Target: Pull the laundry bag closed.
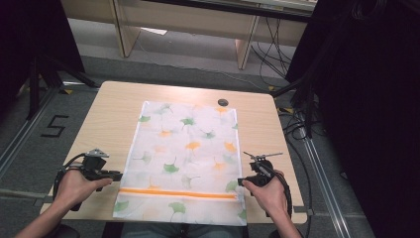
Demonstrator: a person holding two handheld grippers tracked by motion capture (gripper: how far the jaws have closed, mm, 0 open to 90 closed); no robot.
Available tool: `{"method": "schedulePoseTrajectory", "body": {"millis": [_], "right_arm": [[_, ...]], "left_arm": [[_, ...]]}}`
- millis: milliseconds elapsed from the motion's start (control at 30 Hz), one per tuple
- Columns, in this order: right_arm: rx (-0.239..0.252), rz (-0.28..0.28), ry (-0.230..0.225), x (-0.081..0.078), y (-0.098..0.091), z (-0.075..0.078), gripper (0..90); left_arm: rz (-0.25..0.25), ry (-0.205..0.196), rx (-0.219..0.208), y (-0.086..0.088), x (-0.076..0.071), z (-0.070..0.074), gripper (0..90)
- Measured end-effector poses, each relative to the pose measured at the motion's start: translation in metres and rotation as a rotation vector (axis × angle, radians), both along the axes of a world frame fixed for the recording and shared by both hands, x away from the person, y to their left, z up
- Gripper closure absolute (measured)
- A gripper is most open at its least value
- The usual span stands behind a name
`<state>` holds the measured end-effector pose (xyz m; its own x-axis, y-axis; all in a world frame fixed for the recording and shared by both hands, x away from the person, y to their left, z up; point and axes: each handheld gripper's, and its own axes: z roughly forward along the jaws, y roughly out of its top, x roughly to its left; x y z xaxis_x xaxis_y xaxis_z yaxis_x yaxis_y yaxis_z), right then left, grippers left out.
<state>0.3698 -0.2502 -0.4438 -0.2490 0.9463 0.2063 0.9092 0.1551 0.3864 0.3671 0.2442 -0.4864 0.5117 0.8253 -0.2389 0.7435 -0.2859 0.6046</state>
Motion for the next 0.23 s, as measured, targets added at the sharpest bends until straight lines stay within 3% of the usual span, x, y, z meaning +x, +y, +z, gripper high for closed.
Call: {"method": "schedulePoseTrajectory", "body": {"millis": [67,233], "right_arm": [[-0.030,0.021,-0.054,0.0018,-0.0049,-0.0030,51.8],[-0.012,0.042,-0.096,0.0025,-0.0108,-0.0063,49.7]], "left_arm": [[0.006,-0.016,-0.004,0.0014,0.0002,0.0006,73.9],[0.024,-0.049,-0.013,0.0030,0.0008,0.0003,65.5]]}}
